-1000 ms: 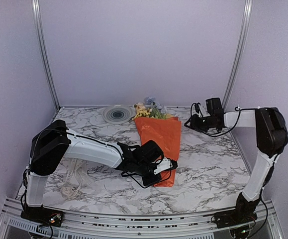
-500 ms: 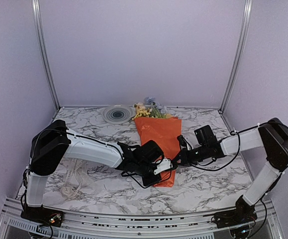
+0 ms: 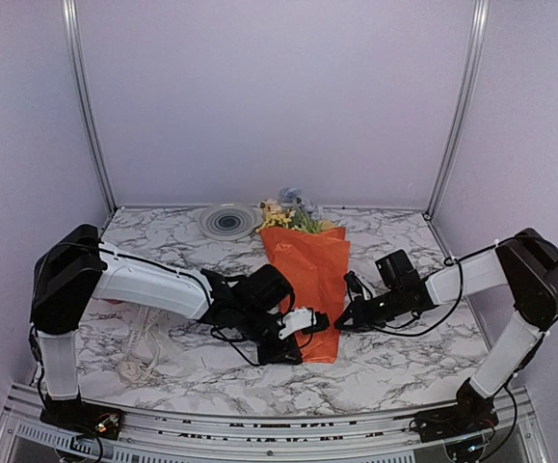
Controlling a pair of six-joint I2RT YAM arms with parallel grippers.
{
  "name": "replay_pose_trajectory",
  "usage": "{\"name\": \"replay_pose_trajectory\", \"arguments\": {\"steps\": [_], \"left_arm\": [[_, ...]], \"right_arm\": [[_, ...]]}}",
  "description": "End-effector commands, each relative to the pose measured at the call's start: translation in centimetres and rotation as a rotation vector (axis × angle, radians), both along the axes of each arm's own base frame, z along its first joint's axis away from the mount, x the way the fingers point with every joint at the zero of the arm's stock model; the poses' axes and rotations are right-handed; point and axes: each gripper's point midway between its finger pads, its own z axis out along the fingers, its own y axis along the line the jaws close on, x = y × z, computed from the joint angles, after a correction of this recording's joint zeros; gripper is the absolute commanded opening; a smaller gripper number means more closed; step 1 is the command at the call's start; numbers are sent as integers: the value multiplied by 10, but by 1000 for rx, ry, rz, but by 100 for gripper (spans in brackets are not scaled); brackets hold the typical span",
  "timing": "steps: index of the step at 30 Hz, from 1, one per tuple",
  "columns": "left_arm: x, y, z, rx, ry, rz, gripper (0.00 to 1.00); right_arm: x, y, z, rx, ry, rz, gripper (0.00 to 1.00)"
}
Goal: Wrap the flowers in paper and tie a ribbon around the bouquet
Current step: Press the fold line of the folded bouquet.
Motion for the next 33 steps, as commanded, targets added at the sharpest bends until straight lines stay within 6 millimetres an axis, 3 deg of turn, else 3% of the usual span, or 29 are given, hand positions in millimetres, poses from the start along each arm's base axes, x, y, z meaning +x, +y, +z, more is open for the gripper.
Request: {"name": "replay_pose_trajectory", "arguments": {"steps": [1,4,6,7,10,13,16,18,24,31,33], "left_arm": [[22,3,87,-306,109,60,17],[67,14,96,-366,71,249,18],[95,20,84,-346,47,393,18],[104,18,80,-327,31,429,18],[105,10,60,-245,10,446,17],[117,6,54,-243,-33,478,17],[144,-1,46,-198,-84,535,16],[173,3,39,-169,-87,644,15],[254,43,13,-153,-28,938,13],[315,73,-5,-125,20,1111,12],[340,92,-8,-135,35,1176,13]], "right_arm": [[1,-8,-12,-76,7,-14,12],[1,-8,-12,-69,8,-15,12],[0,-8,-13,-70,9,-14,12],[0,-8,-13,-70,11,-15,12],[-1,-7,-14,-68,17,-13,12],[-2,-8,-15,-69,21,-14,12],[-3,-9,-19,-74,32,-16,12],[-4,-8,-21,-75,38,-15,12],[-3,-8,-19,-70,34,-23,12],[-2,-7,-19,-70,39,-23,12],[-2,-8,-19,-69,41,-24,12]]}}
